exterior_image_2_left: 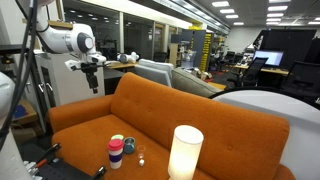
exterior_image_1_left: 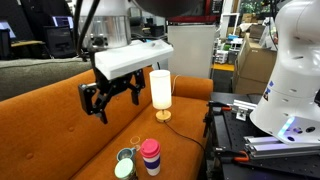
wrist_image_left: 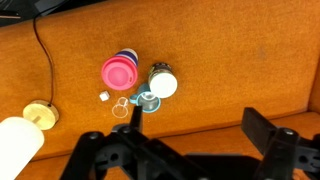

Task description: Take the top off the bottle and put it on the couch

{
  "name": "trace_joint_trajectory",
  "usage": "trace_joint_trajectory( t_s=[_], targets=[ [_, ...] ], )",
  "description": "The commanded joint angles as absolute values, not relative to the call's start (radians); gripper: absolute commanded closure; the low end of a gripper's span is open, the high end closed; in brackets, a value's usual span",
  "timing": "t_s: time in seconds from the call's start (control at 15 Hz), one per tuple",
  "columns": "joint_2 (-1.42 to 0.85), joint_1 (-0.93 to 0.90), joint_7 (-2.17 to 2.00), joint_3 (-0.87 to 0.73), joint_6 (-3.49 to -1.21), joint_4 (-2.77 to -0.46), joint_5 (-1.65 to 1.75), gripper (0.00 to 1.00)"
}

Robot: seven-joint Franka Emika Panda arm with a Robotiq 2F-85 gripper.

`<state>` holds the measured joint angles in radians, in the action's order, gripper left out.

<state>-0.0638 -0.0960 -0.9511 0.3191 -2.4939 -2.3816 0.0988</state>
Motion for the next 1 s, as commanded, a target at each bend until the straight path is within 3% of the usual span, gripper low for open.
trace_joint_trajectory(
  t_s=[0.0,0.33,0.93],
  targets=[
    [-0.208,-0.159,-1.004,0.227,-2.528,-2.278,0.168,0.00],
    [-0.287,-0.219,-0.975,0.143,-2.538,-2.225,0.154,0.00],
    [-0.301,-0.230,-0.974,0.137,-2.535,-2.206,0.154,0.00]
  ],
)
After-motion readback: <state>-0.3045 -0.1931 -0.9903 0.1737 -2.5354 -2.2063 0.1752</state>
